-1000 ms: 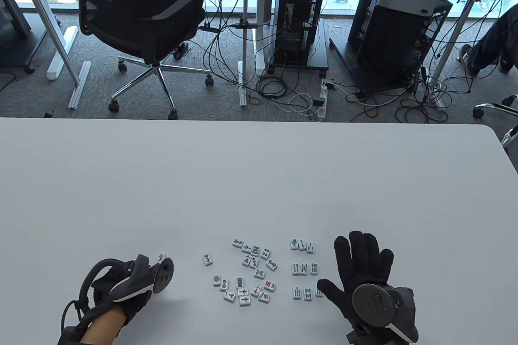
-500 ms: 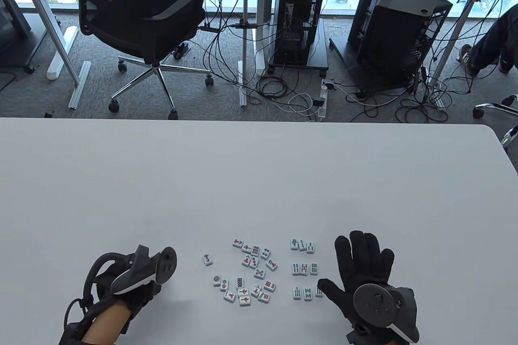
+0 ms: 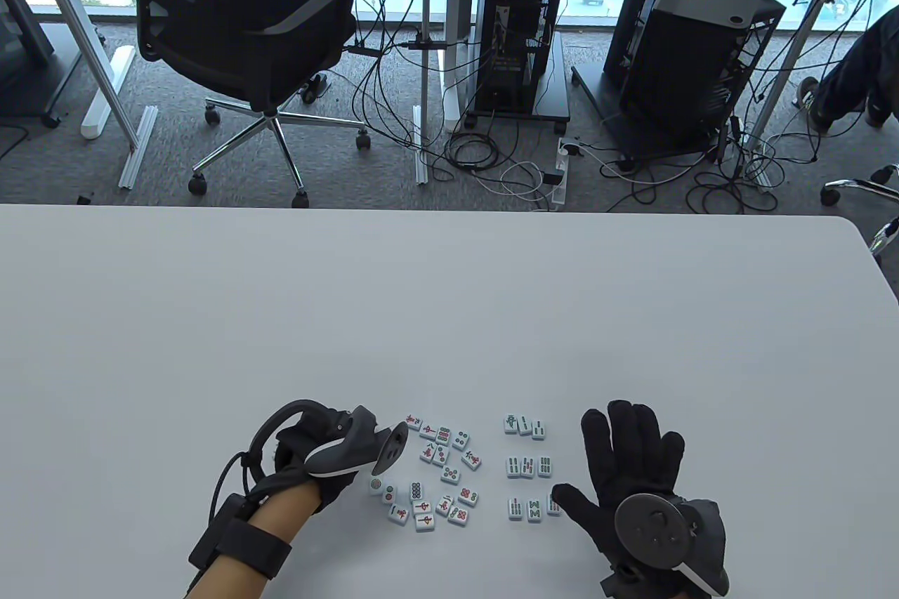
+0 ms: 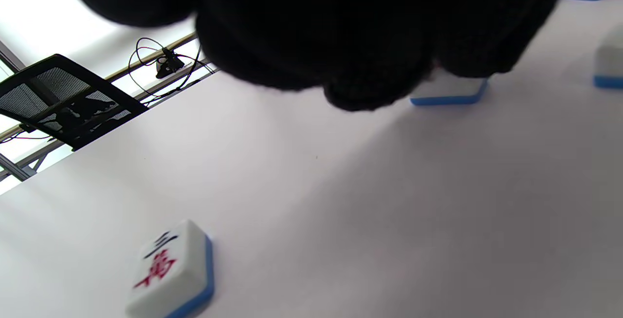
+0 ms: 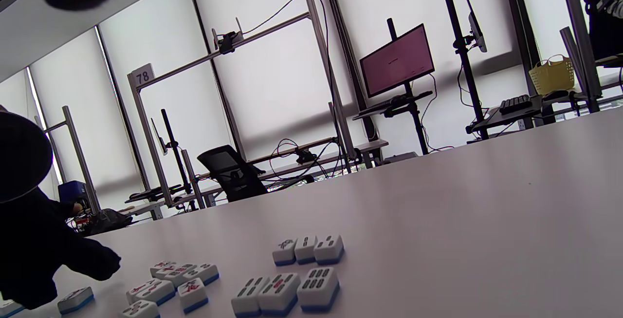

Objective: Mahjong suit sorting

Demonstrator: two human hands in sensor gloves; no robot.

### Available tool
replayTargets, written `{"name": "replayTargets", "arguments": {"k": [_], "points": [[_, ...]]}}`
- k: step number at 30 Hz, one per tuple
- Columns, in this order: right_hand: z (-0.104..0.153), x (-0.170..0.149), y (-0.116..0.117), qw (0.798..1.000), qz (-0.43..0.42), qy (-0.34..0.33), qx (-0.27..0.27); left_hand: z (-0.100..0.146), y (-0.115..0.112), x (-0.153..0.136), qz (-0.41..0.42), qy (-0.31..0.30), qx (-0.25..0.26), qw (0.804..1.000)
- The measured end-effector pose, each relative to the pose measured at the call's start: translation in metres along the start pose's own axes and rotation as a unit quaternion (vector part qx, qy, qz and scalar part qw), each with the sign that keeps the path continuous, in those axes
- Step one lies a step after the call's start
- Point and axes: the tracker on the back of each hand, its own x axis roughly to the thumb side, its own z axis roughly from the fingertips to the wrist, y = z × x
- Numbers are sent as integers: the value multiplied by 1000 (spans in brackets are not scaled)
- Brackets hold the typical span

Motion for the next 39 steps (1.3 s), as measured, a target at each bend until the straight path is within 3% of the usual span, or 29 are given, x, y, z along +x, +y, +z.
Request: {"name": "replayTargets", "arguments": {"k": [8,13,16,18,25,39], "points": [[0,0,0,1000,-2,-1,0,-6,-8,0,8,22,2,1000],[0,0,0,1000,-3,-3,0,-3,0,-13,76,50,-11,996],[0,0,0,1000,-4,-5,-1,1,6,-13,54,42,6,998],[0,0,0,1000,-2,-5,-1,2,7,-9,26,33,-13,999],[0,1,0,1000,0,-6,1,-3,-4,1,6,0,-4,1000],[0,2,1,1000,1,-6,3,-11,-12,0,63,-13,-8,998]]}}
